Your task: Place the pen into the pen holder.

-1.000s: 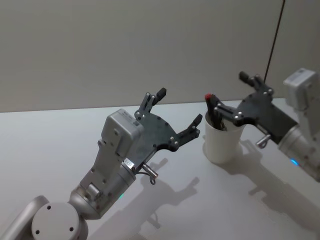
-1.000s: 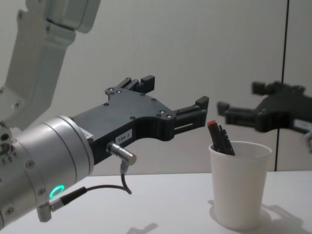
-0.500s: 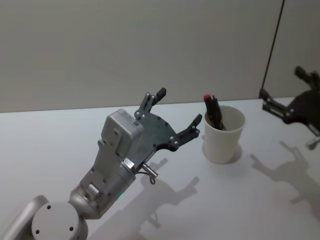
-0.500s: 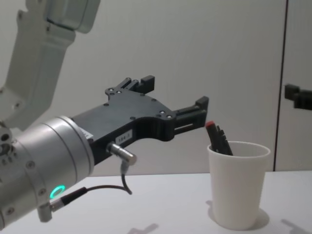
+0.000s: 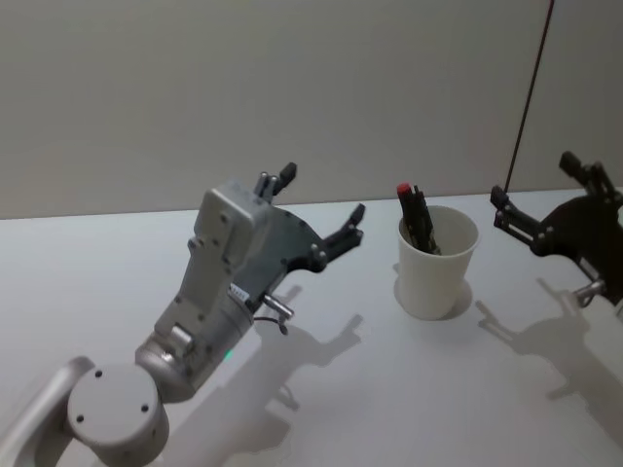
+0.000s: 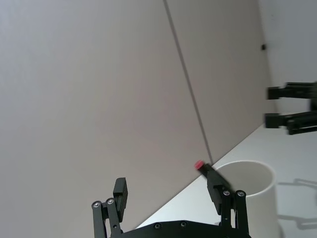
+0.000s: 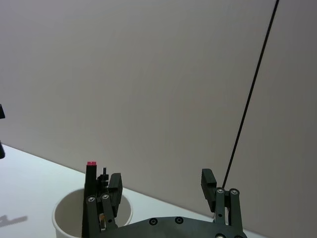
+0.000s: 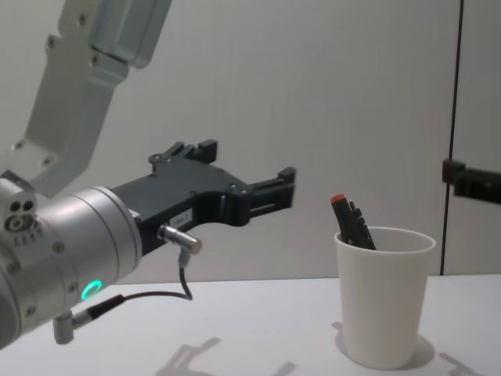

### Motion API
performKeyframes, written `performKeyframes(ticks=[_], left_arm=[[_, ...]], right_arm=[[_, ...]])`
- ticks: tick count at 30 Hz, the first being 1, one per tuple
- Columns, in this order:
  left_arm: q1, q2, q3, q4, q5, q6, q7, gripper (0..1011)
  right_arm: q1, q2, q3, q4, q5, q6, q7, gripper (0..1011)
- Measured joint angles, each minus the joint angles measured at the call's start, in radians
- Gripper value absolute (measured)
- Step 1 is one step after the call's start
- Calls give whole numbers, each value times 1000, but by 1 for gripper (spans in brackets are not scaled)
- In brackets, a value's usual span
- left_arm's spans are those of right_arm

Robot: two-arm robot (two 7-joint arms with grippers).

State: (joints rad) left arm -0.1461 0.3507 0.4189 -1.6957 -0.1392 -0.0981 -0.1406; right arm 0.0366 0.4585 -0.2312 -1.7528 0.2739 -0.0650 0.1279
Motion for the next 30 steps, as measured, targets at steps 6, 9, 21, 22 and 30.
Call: performKeyframes(ticks=[6, 9, 21, 22, 30], left_arm=[[-58, 20, 22, 44, -39, 70, 82, 1001], [-70, 24, 28, 54, -48, 86, 100, 1001], [-90, 31, 36, 69, -61, 111, 129, 1001], [-90, 31, 36, 69, -61, 112, 129, 1001], [-91, 31, 35, 70, -61, 112, 130, 1001]], right_arm=[[-23, -53, 3, -6, 6, 43, -27, 1002], [-35, -82, 4, -9, 10, 68, -42, 1001], [-51, -120, 6, -14, 14, 99, -62, 1001], [-51, -120, 6, -14, 14, 99, -62, 1001], [-51, -121, 6, -14, 14, 99, -62, 1001]])
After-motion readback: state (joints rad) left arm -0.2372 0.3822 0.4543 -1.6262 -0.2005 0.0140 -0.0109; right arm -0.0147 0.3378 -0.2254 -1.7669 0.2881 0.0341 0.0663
